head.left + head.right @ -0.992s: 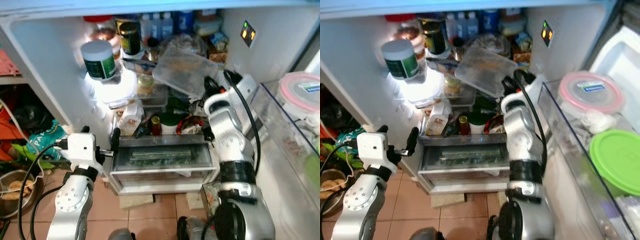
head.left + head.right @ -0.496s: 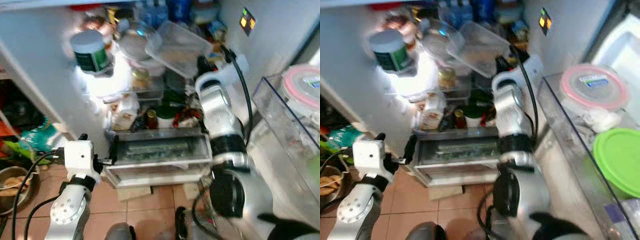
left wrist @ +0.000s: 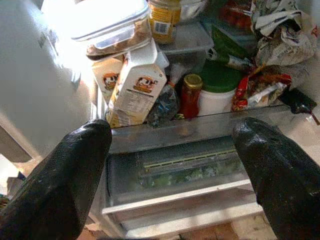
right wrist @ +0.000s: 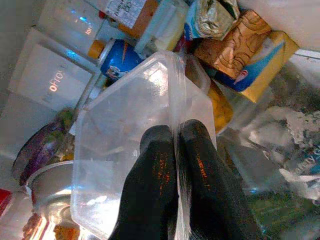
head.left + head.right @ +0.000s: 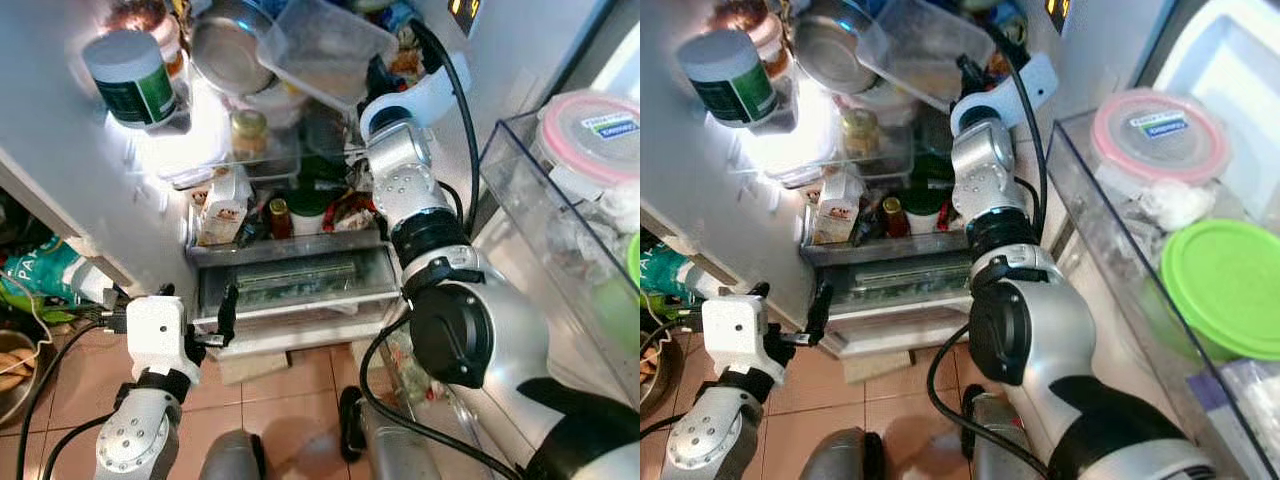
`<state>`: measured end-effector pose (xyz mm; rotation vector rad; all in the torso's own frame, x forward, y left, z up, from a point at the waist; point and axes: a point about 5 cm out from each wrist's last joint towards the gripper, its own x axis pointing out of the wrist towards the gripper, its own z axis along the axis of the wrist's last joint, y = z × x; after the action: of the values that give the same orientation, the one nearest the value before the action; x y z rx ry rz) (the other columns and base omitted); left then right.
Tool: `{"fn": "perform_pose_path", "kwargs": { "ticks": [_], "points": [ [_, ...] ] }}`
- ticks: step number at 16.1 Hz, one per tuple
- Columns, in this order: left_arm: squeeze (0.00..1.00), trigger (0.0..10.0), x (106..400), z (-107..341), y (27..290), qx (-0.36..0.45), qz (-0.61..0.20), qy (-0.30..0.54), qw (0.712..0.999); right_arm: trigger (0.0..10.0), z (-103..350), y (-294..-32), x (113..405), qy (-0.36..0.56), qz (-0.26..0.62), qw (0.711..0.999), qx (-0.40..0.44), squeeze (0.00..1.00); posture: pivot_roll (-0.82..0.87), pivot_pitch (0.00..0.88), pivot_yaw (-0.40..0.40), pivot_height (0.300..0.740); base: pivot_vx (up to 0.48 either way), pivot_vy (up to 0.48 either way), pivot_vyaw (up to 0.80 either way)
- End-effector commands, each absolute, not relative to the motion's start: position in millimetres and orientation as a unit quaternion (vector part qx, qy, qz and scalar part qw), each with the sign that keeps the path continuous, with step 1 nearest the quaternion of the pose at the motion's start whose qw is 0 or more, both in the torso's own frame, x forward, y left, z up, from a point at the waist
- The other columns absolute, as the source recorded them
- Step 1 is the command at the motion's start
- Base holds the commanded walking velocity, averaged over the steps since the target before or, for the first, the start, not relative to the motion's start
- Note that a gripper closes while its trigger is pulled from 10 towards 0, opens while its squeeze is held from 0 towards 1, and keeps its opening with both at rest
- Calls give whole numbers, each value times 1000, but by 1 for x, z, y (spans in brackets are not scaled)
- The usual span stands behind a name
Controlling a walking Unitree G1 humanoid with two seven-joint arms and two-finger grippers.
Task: Restocking fridge
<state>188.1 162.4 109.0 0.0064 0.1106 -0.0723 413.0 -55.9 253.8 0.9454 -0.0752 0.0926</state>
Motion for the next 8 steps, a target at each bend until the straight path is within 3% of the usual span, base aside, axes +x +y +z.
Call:
{"fn": "perform_pose_path", "kwargs": {
  "ticks": [1,8],
  "points": [
    [0,10000,185,110,164,5,-31,60,998,10000,260,-22,408,-11,98,893,439,0,258,298,27,740,0,0,0],
    [0,10000,186,110,163,3,-32,64,997,10000,210,-39,404,34,71,920,383,0,245,284,29,740,0,0,0]
  ]
}}
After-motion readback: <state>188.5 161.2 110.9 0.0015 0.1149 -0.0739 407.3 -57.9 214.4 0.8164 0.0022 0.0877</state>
